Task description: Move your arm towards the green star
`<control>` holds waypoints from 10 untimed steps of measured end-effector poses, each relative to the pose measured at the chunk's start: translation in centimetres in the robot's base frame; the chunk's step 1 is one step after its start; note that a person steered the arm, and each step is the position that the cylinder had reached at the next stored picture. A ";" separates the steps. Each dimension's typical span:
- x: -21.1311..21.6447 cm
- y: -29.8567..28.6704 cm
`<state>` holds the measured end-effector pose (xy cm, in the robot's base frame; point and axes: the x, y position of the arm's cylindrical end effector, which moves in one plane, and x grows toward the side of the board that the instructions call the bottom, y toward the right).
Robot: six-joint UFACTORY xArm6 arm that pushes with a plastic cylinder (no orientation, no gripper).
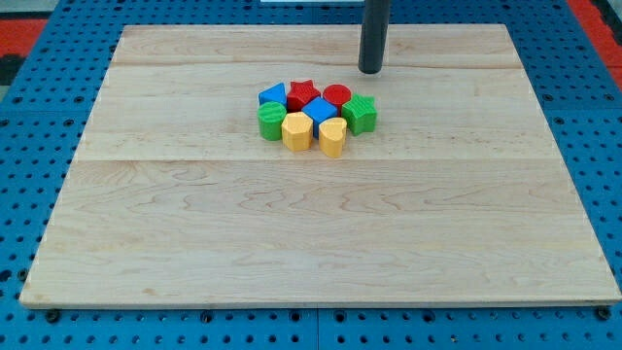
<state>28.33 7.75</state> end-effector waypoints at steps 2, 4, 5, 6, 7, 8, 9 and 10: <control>0.0 0.0; 0.0 -0.3; 0.0 -0.3; 0.0 -0.1; 0.0 0.1; 0.0 1.3; 0.0 2.4; 0.0 2.6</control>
<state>28.31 10.34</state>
